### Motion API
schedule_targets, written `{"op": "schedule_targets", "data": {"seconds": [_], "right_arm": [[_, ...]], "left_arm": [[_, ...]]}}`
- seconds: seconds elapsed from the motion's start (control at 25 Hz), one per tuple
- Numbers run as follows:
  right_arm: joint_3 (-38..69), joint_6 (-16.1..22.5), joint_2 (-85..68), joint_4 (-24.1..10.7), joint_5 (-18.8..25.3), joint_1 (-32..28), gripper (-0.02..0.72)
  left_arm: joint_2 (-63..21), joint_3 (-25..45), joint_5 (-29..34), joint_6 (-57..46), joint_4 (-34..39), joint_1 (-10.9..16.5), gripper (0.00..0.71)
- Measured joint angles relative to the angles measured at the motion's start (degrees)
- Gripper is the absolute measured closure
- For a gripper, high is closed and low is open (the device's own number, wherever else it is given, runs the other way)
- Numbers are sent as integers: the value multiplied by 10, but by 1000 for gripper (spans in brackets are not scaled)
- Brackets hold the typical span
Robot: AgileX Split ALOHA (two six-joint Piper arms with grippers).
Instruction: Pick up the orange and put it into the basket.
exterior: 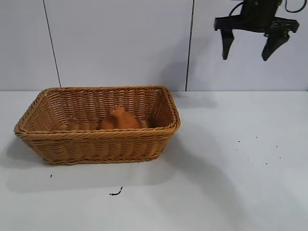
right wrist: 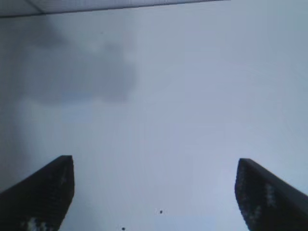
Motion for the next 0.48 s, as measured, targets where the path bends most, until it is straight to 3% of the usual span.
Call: {"op": "schedule_targets", "data": {"seconds": [0.32,0.48], "right_arm": [[198,-26,-119,15,-1,0,108],[385,-52,-254,15,0,0,115]], "left_arm": [[0,0,0,0,0,0,44],[0,0,0,0,0,0,44]]}}
